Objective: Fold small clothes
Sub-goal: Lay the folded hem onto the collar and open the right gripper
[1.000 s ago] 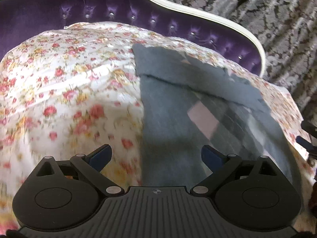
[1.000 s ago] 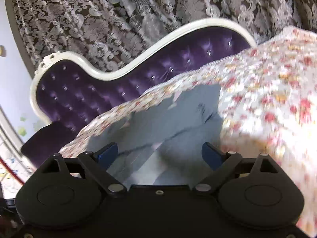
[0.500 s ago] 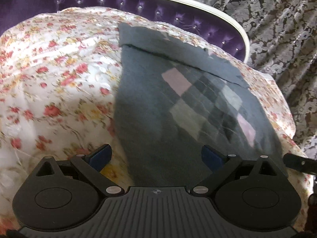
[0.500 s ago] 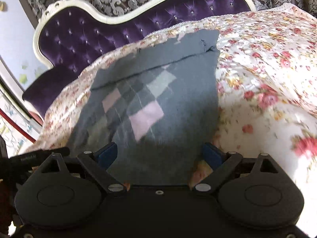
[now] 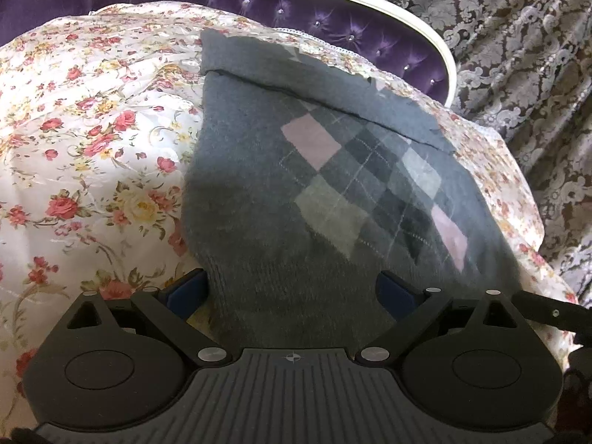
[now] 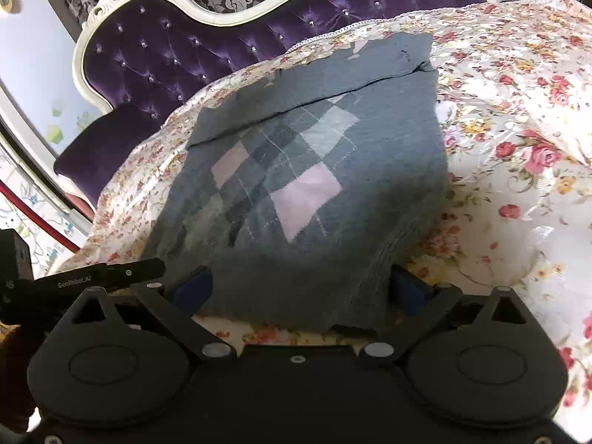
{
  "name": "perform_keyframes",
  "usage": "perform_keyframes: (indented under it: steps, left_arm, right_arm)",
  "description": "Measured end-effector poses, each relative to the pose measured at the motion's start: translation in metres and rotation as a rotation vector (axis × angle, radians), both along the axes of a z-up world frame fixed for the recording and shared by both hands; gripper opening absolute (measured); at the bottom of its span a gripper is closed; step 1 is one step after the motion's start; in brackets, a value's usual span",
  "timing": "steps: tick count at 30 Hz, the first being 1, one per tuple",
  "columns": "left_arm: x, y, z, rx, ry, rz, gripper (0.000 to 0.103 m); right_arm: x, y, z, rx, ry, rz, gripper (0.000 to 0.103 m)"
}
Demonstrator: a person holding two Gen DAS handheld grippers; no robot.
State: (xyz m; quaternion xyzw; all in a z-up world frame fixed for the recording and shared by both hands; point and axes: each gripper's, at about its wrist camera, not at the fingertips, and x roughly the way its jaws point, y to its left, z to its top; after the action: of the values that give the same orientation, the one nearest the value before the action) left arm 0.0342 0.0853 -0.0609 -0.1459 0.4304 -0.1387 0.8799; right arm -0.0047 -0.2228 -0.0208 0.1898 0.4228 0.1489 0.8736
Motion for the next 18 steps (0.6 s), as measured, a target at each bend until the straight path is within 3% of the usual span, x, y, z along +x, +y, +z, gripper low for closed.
perform_keyframes:
  steps: [10, 18]
  left_arm:
    - [0.011, -0.004, -0.001, -0.007, -0.005, -0.014, 0.097]
    - [-0.001, -0.007, -0.002, 0.001, -0.014, -0.117, 0.097]
  right_arm:
    - [0.010, 0.004, -0.005, 0.045, -0.021, 0.007, 0.103]
    - [0.005, 0.006, -0.004, 0.038, -0.014, 0.048, 0.103]
